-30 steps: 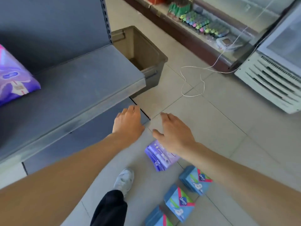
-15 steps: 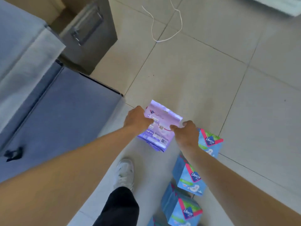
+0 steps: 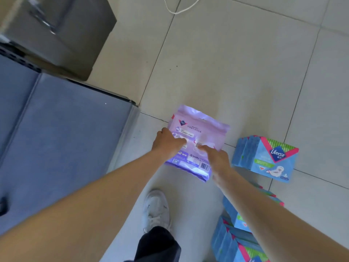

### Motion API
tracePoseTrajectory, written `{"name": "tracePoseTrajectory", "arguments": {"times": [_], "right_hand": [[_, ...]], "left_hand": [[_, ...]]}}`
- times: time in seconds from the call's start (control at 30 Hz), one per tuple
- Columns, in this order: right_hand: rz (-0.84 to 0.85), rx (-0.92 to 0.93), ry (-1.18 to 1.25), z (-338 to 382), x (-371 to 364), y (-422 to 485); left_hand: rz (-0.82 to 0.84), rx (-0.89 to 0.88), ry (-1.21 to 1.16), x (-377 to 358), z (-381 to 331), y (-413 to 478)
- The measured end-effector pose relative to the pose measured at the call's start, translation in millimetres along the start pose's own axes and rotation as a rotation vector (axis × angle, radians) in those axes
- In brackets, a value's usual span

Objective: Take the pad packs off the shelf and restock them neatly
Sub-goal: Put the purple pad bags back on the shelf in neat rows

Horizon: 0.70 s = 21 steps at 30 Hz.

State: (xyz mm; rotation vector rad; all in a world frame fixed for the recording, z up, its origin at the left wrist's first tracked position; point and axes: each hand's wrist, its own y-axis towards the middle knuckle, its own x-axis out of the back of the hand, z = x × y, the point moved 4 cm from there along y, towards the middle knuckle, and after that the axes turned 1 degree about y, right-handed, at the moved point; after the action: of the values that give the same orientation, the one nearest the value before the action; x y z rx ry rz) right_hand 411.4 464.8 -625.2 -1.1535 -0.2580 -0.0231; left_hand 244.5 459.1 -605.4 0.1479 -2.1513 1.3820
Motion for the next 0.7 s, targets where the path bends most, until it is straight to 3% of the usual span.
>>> {"name": "tracePoseTrajectory", "arguments": {"times": [0.17, 0.37, 0.7], "right_hand": [[0.098, -0.006, 0.117, 10, 4, -15], [0.122, 0.195, 0.019, 53, -5, -74], [0.421, 0.493, -0.208, 120, 6, -277]], "left_hand": [[-0.08, 0.011, -0.097, 7, -2, -19], [-0.228, 0.009, -0.295, 58, -2, -79], [-0.573, -0.023, -0.543, 158, 8, -292]]}}
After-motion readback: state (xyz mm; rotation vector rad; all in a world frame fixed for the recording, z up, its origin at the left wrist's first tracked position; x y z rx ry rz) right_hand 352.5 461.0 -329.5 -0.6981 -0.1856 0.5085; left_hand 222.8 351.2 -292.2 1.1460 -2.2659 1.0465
